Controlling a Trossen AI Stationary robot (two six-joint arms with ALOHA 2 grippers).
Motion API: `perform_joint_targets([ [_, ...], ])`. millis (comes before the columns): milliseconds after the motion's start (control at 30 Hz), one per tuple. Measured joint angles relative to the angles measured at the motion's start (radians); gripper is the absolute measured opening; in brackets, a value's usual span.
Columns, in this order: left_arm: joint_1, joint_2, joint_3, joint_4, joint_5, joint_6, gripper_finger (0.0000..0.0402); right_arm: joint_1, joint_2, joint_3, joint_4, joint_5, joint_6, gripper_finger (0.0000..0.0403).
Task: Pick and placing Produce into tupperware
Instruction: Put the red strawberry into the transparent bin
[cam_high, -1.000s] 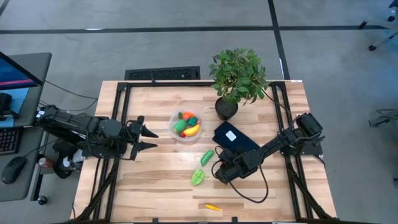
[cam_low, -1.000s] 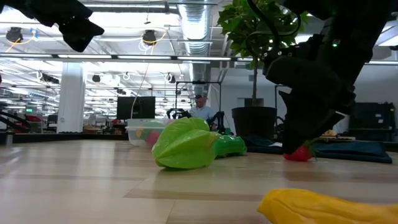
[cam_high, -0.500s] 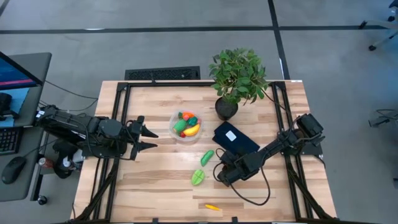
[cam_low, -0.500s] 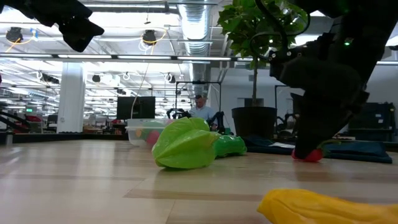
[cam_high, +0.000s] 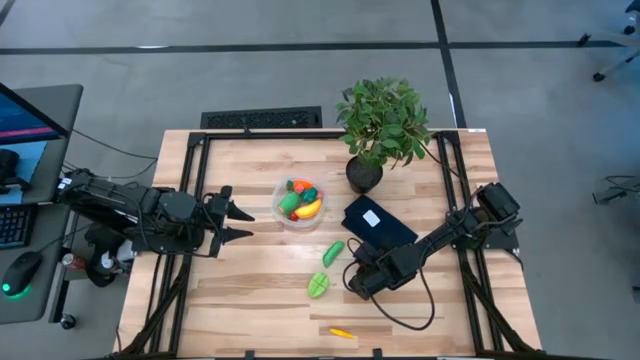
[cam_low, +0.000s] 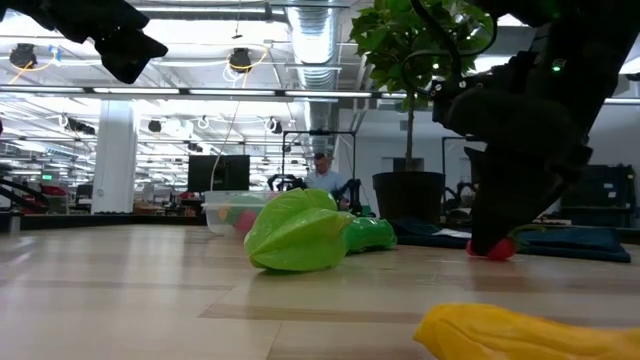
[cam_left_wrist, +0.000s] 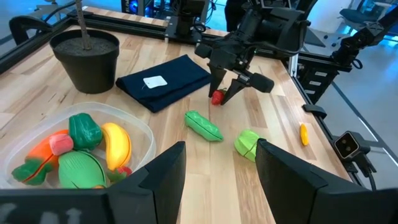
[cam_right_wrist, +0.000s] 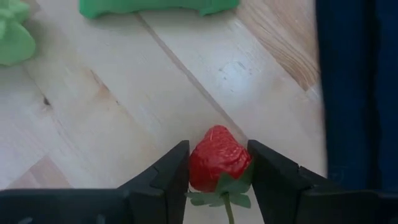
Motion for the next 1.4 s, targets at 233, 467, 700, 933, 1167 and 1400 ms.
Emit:
perform_joint_targets([
  [233, 0.0, 0.0, 0.0, 0.0, 0.0, 0.0, 0.0183, 0.0, 0.0, 0.0, 0.074, 0.002, 0.001, 0.0141],
  [467, 0.0, 0.0, 0.0, 0.0, -0.002, 0.0, 0.0183, 0.0, 0.0, 0.0, 0.155, 0.003, -0.009, 0.015],
  [700, 0.0, 0.0, 0.0, 0.0, -0.003, -0.001, 0.0183, 0.0, 0.0, 0.0, 0.213, 0.003, -0.025, 0.0138],
  [933, 0.0, 0.0, 0.0, 0.0, -0.003, -0.011, 0.0183, 0.0, 0.0, 0.0, 0.269, 0.004, -0.037, 0.0151],
  [1167, 0.0, 0.0, 0.0, 0.0, -0.003, -0.011, 0.0183, 0.0, 0.0, 0.0, 0.326, 0.005, -0.051, 0.0139],
  [1400, 0.0, 0.0, 0.0, 0.0, -0.003, -0.021, 0.0183, -0.012, 0.0, 0.027, 0.362, 0.008, -0.097, 0.0154],
])
